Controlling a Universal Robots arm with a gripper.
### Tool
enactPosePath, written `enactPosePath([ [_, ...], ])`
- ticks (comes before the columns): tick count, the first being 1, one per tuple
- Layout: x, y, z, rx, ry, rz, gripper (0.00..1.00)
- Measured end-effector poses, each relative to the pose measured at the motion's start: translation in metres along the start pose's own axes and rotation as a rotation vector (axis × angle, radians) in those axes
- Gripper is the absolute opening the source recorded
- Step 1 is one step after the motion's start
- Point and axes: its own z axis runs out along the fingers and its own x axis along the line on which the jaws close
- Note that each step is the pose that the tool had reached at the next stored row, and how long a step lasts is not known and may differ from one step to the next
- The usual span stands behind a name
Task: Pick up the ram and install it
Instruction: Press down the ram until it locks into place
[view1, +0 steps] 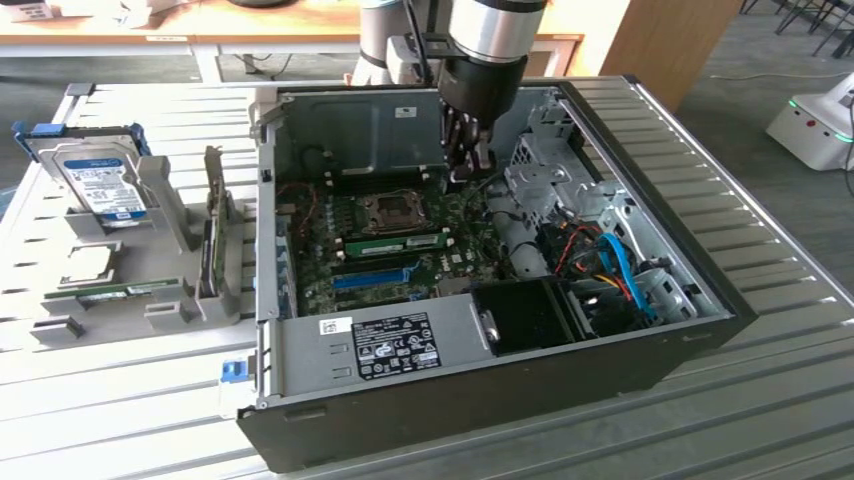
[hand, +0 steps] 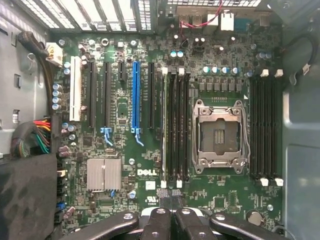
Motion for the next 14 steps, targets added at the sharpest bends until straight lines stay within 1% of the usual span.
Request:
enactPosePath([
  [14, 0.000, -0.0006, 0.0166, 0.0004, -0.0001, 0.000, 0.10],
])
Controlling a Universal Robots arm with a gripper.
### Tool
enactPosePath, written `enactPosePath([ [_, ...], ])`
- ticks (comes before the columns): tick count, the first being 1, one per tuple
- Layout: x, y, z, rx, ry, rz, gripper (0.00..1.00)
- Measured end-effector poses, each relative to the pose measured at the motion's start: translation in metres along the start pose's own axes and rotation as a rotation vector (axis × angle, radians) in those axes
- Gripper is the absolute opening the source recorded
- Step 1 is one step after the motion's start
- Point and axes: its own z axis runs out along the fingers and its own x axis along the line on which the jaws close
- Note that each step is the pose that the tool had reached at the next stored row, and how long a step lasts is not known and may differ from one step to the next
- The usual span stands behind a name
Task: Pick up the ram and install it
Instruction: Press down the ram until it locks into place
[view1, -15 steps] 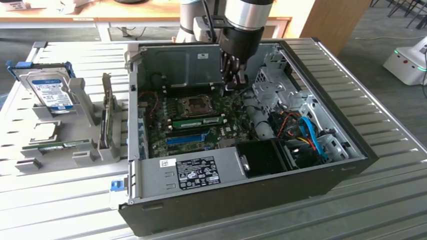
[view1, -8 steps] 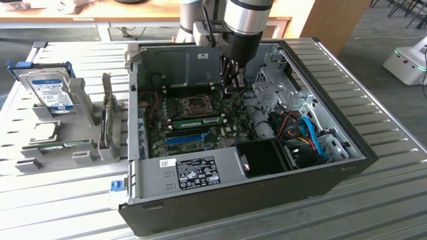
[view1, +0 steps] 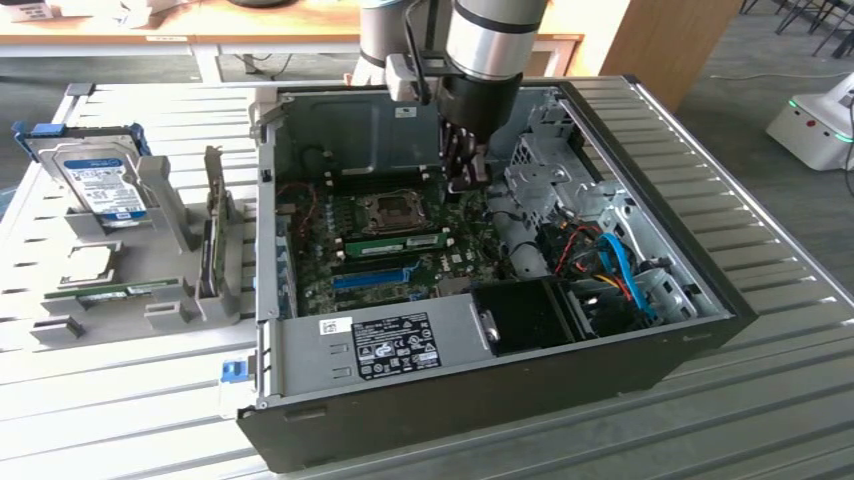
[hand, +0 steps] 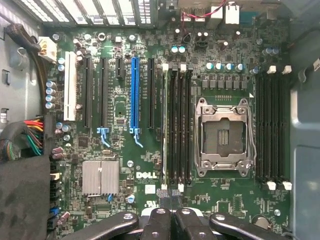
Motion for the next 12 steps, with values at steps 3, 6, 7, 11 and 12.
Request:
enactPosePath([
  [3, 0.000, -0.0001, 0.0032, 0.0000, 0.0001, 0.000, 0.10],
  [6, 0.000, -0.0002, 0.0062, 0.0001, 0.0001, 0.000, 0.10],
  [7, 0.000, -0.0002, 0.0073, 0.0002, 0.0001, 0.000, 0.10],
  [11, 0.000, -0.0004, 0.0115, 0.0003, 0.0000, 0.000, 0.10],
  [12, 0.000, -0.0004, 0.0125, 0.0003, 0.0000, 0.000, 0.10],
])
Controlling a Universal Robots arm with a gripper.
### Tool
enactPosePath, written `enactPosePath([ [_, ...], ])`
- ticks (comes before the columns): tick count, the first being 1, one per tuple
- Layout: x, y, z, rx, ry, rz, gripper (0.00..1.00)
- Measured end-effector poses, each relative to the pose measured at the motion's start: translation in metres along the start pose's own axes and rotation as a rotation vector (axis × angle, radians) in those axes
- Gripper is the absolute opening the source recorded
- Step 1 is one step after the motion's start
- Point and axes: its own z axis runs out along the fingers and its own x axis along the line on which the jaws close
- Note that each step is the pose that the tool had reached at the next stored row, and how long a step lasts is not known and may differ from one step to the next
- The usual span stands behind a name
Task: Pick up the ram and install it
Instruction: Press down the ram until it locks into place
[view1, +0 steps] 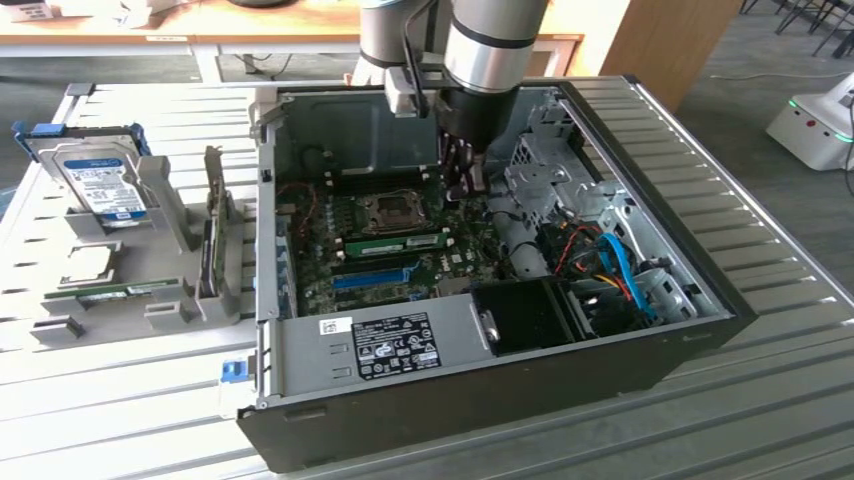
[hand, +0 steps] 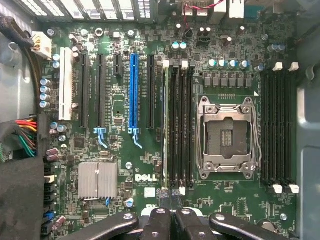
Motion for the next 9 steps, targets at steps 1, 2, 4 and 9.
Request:
enactPosePath([
  [1, 0.0000, 0.0000, 0.0009, 0.0000, 0.0000, 0.000, 0.10],
  [2, 0.0000, -0.0001, 0.0019, 0.0000, 0.0000, 0.000, 0.10],
  [4, 0.0001, -0.0001, 0.0037, 0.0001, 0.0000, 0.000, 0.10],
  [9, 0.0001, -0.0003, 0.0084, 0.0002, 0.0000, 0.000, 0.10],
])
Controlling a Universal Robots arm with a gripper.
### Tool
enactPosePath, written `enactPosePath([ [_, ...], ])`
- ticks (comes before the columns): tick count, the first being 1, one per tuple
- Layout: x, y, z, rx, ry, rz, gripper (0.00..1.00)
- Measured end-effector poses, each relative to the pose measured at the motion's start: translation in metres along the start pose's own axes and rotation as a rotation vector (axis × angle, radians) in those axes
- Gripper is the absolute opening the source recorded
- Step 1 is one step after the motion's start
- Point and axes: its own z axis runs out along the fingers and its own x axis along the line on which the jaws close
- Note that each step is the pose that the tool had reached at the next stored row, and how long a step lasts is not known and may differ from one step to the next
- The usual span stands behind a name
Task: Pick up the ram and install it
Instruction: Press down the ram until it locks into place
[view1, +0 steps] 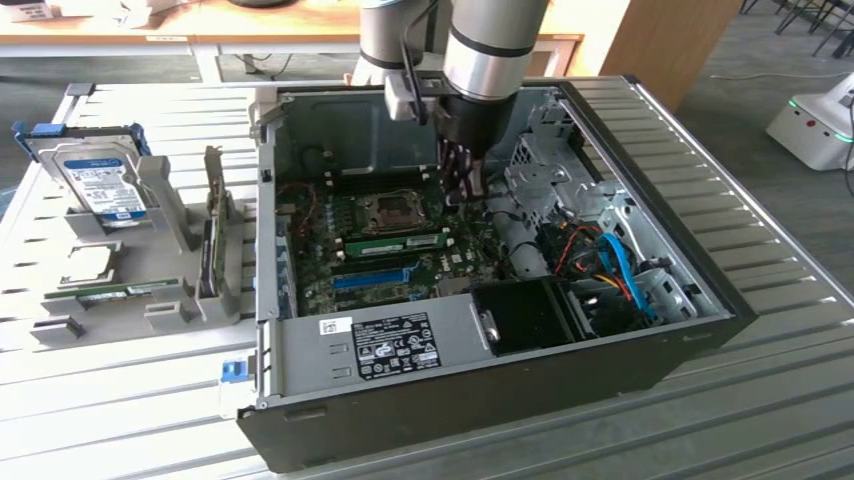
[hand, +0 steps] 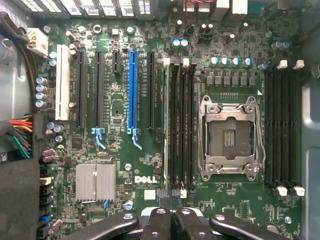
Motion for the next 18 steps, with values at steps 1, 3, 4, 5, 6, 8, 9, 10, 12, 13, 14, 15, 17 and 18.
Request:
enactPosePath([
  [1, 0.000, 0.0000, 0.0010, 0.0000, 0.0000, 0.000, 0.10],
  [3, 0.000, -0.0001, 0.0029, 0.0001, 0.0000, 0.000, 0.10],
  [4, 0.000, -0.0001, 0.0037, 0.0001, 0.0002, 0.000, 0.10],
  [5, 0.000, -0.0002, 0.0045, 0.0001, 0.0000, 0.000, 0.10],
  [6, 0.000, -0.0002, 0.0053, 0.0002, 0.0000, 0.000, 0.10],
  [8, 0.000, -0.0002, 0.0068, 0.0002, 0.0000, 0.000, 0.10],
  [9, 0.000, -0.0002, 0.0077, 0.0002, 0.0000, 0.000, 0.10],
  [10, 0.000, -0.0003, 0.0086, 0.0003, 0.0000, 0.000, 0.10],
  [12, 0.000, -0.0003, 0.0107, 0.0003, 0.0000, 0.000, 0.10],
  [13, 0.000, -0.0004, 0.0117, 0.0003, 0.0000, 0.000, 0.10],
  [14, 0.000, -0.0004, 0.0125, 0.0003, 0.0000, 0.000, 0.10],
  [15, 0.000, -0.0004, 0.0133, 0.0003, 0.0000, 0.000, 0.10],
  [17, 0.000, -0.0005, 0.0147, 0.0003, 0.0000, 0.000, 0.10],
  [18, 0.000, -0.0005, 0.0154, 0.0003, -0.0001, 0.000, 0.10],
])
